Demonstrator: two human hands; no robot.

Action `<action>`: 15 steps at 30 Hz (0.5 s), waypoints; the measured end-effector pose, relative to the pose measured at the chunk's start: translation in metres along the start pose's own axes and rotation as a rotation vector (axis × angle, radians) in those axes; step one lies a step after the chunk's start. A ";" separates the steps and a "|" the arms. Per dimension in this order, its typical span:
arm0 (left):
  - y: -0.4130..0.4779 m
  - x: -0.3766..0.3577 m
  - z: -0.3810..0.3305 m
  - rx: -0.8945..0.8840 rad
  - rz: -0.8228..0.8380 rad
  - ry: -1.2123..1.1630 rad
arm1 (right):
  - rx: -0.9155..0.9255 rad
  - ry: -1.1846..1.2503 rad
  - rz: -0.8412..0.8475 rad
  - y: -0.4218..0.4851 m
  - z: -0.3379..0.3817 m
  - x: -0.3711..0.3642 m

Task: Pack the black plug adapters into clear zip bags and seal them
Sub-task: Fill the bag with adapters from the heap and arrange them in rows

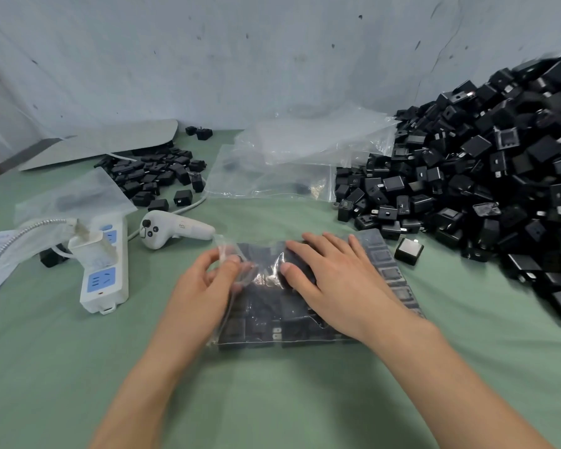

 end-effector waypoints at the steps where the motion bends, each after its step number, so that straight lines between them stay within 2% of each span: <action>1: 0.000 -0.005 -0.001 -0.007 0.022 0.006 | 0.001 0.001 0.002 0.000 0.000 0.000; 7: 0.006 0.014 0.004 0.038 -0.053 -0.032 | 0.008 -0.019 0.020 0.000 0.001 -0.002; 15: 0.001 -0.010 0.000 0.025 0.111 -0.015 | 0.045 -0.068 0.047 0.003 0.020 -0.014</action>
Point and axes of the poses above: each hand's wrist, its own y-axis towards the middle knuckle, its own x-axis out of the back of the hand, z = x × y, the point moved 6 cm from there along y, towards the middle knuckle, and after that the axes turned 4 degrees about y, right-handed, at the moved point
